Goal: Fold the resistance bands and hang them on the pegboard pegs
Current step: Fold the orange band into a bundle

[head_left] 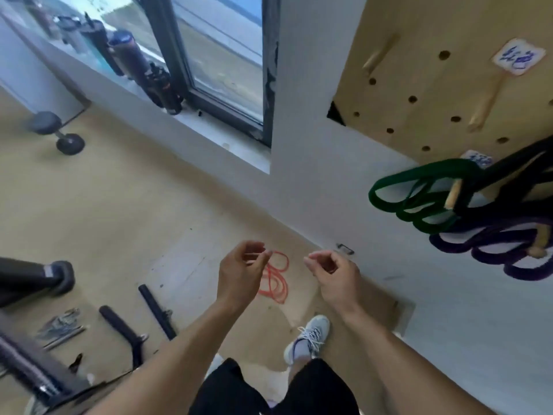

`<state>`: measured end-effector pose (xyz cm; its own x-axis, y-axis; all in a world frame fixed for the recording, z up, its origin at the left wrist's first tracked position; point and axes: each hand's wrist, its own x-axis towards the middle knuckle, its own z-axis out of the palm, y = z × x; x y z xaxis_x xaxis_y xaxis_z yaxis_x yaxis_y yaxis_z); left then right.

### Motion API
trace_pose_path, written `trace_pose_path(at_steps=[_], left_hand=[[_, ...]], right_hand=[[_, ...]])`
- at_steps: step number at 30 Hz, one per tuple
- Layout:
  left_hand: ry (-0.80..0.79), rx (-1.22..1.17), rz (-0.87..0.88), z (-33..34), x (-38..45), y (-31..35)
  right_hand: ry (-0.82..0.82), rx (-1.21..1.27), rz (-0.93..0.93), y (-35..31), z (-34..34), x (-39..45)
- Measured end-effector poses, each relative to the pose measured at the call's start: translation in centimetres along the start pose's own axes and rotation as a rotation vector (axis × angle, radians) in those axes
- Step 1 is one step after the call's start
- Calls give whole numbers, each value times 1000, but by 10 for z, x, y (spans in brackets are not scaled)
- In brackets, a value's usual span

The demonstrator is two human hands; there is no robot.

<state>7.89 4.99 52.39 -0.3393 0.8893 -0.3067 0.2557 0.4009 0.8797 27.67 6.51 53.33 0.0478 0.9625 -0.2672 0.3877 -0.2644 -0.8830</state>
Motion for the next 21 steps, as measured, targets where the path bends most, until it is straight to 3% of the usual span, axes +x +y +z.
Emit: trace_pose_path(at_steps=[6,12,21], left_hand=[[-77,65,-122,-43,-8,-90],[-149,160,-239,-36,8,-174],[-279,364,-250,53,70,-378]], right_hand=[[-62,14,152,43,84,-22],[-149,1,310,110,131,-17],[-334,-302,434,359,243,72]])
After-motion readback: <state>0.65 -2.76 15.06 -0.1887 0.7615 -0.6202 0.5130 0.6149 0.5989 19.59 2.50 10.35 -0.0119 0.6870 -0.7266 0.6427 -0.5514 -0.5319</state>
